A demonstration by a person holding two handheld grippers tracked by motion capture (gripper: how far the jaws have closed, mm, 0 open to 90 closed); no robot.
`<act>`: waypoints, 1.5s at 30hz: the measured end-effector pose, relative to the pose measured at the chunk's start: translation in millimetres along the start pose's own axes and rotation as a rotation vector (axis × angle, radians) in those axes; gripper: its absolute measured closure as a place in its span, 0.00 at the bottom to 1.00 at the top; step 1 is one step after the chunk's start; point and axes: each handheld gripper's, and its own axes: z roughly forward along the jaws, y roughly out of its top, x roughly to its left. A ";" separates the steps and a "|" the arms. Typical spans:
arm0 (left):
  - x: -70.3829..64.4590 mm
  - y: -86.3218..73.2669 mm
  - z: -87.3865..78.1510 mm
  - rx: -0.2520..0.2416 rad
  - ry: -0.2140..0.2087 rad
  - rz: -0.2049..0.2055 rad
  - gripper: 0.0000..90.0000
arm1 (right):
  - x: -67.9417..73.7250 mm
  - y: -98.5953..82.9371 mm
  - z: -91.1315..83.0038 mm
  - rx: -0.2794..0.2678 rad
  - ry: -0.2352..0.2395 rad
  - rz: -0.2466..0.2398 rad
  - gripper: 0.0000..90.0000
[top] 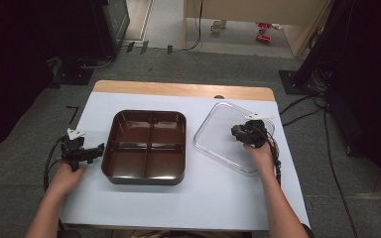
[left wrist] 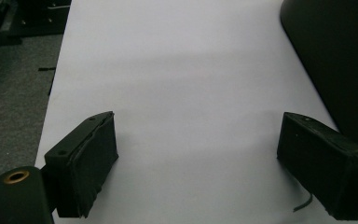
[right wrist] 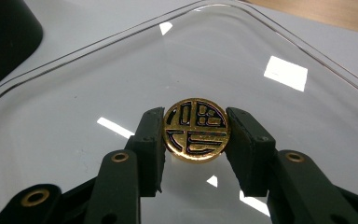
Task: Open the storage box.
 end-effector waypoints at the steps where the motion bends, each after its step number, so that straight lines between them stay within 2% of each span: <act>1: 0.0 0.0 0.0 0.000 0.000 0.000 0.13 | -0.1 -0.8 2.1 0.003 -0.002 0.003 0.65; 6: 0.0 0.0 0.0 0.000 0.000 0.000 0.13 | 1.7 -3.8 10.0 0.026 -0.010 -0.006 0.65; 14: 0.0 0.0 0.0 0.000 0.000 0.000 0.13 | 1.4 -5.3 12.1 0.023 -0.004 0.018 0.64; 18: 0.0 0.0 0.0 0.000 0.000 0.000 0.13 | -1.4 -3.5 5.2 -0.015 0.018 0.059 0.54; 25: 0.0 0.0 0.0 0.000 0.000 0.001 0.13 | 1.8 -1.1 -8.2 -0.013 0.034 0.050 0.49; 29: -0.1 0.0 0.0 0.000 0.000 0.000 0.13 | 10.5 1.9 -18.5 -0.016 0.048 0.025 0.47; 35: -0.1 0.0 0.0 0.000 0.000 0.000 0.13 | 21.5 2.0 -28.9 -0.016 0.079 0.019 0.45; 37: 0.0 0.0 -0.1 0.000 0.000 0.001 0.13 | 26.1 -0.8 -32.7 -0.034 0.090 0.014 0.45; 41: -0.1 0.0 -0.1 0.000 0.000 0.001 0.13 | 37.1 -7.1 -37.2 -0.031 0.108 0.000 0.42; 45: 0.0 0.0 -0.1 0.001 0.000 0.001 0.13 | 51.3 -10.5 -43.4 -0.045 0.127 -0.037 0.42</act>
